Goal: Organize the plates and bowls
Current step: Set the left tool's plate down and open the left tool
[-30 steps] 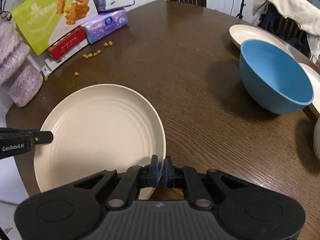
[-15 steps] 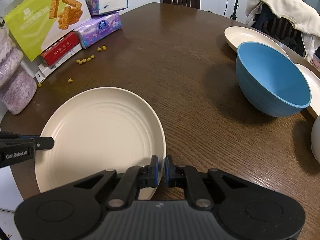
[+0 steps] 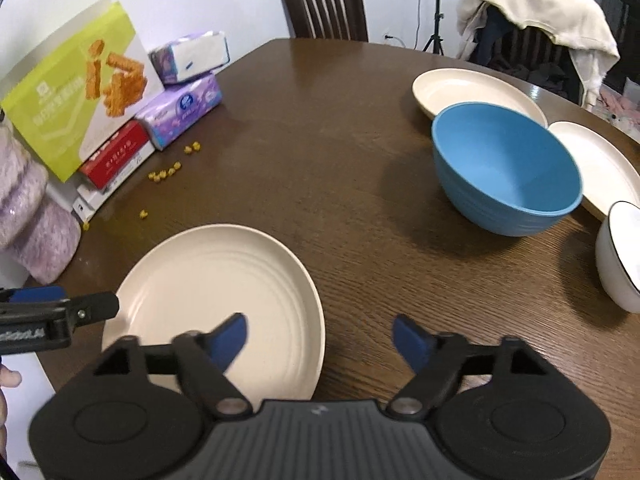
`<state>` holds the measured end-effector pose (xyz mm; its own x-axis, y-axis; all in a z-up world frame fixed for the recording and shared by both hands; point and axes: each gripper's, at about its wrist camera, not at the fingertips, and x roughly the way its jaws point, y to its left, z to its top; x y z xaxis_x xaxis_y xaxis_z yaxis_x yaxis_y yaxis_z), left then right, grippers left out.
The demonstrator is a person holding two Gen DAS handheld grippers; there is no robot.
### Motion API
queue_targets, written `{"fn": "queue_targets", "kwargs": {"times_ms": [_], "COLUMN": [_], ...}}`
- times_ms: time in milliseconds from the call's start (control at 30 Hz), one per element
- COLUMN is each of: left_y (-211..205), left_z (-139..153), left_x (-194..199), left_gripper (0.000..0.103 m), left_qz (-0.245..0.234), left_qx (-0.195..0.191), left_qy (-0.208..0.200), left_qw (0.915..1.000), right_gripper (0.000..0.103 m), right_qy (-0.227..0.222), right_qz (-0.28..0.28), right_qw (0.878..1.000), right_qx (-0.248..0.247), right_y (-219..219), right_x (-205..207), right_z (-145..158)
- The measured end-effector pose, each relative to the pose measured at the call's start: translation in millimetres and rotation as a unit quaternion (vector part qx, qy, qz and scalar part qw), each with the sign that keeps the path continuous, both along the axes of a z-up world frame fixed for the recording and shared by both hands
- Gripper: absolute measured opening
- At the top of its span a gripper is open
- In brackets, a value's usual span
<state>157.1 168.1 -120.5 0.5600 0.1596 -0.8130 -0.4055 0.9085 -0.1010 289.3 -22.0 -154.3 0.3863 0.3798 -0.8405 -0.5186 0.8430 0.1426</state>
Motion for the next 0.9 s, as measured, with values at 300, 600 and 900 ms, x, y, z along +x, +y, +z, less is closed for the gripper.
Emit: {"fn": "queue_targets", "kwargs": {"times_ms": [300,600,900], "left_y": [-4,-17,-25], "left_z": [16,34,46], "left_x": [-2,-2,-6], "left_gripper": [0.103,0.103,0.103], "left_qz": [-0.02,-0.051,-0.069], "left_qx": [-0.004,-0.005,-0.006], "left_qy": [-0.015,-0.042,-0.056], "left_qw": [0.9997,0.9978,0.9961], "right_gripper": [0.103,0.103,0.103], "right_qy": [-0.003,-0.009,-0.018], "right_qz": [-0.045,-0.071,-0.102], "right_qw": [0.999,0.997,0.994], "right_qx": [0.006,0.017,0.017], "right_y": [-20,-40,-60], "right_x": [-9,-24,-32], "right_z": [20,36,49]}}
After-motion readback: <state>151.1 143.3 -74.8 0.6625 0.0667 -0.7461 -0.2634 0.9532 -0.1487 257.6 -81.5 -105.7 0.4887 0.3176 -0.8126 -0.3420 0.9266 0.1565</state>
